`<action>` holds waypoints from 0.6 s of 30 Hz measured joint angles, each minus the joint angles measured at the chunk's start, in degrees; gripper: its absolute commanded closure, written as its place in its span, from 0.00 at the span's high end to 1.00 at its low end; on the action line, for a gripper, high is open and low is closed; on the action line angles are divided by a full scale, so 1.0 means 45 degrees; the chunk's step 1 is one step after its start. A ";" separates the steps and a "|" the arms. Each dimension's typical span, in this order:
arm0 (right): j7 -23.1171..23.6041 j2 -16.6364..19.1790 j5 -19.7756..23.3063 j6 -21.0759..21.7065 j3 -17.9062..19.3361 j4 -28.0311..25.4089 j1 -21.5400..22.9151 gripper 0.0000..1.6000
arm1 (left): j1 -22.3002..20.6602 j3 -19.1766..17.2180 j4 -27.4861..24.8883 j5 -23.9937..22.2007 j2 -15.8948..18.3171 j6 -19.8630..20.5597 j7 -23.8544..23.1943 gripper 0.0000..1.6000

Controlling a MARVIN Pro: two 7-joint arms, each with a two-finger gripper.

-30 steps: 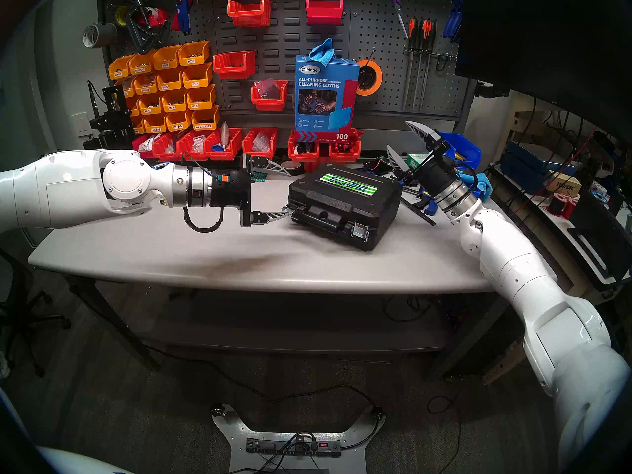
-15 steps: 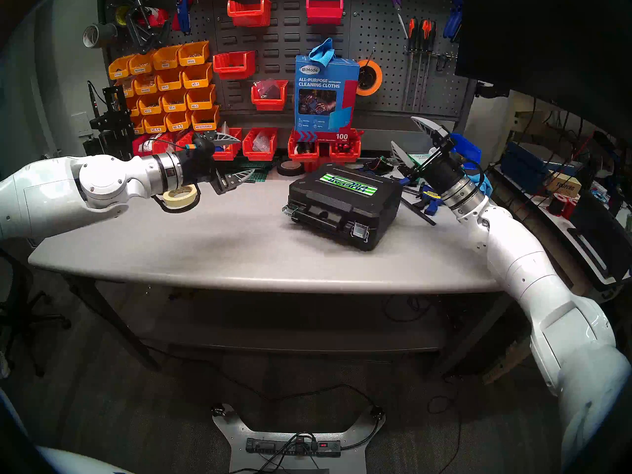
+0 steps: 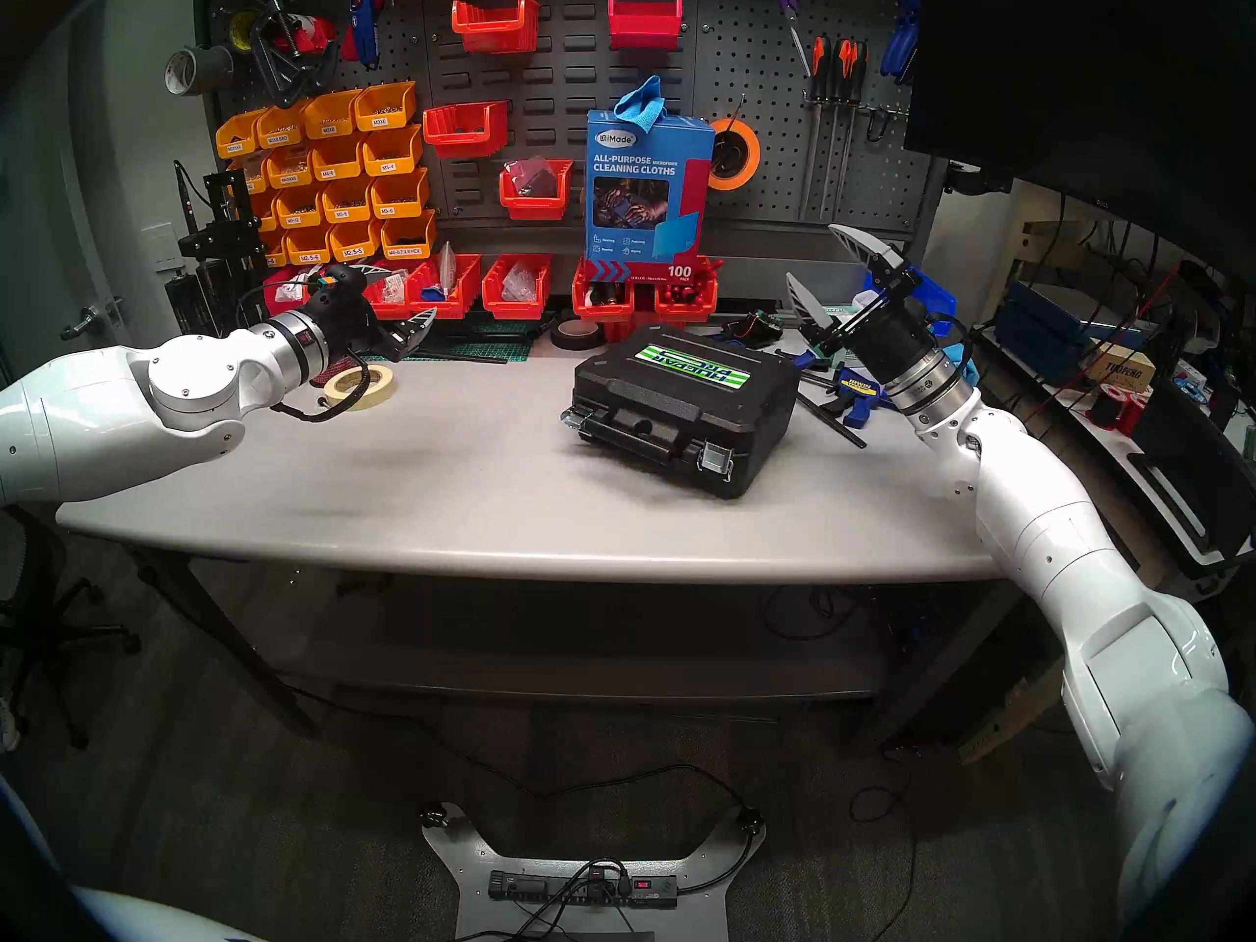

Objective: Open the tool box

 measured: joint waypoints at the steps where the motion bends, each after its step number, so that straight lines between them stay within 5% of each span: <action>1: 0.0017 -0.0006 0.0002 -0.0001 0.0007 0.0024 0.0015 1.00 | 0.0009 0.0000 -0.0013 -0.0004 0.0000 0.0004 0.0040 1.00; 10: 0.0311 0.0484 -0.0430 0.1315 -0.0019 0.0152 0.0561 1.00 | 0.0038 -0.0005 -0.0197 -0.0048 -0.0009 -0.0021 0.0508 1.00; 18: -0.0879 0.1303 -0.0517 0.2495 0.0004 -0.0579 0.0690 1.00 | 0.0039 -0.0005 -0.0214 -0.0056 -0.0028 -0.0032 0.0676 1.00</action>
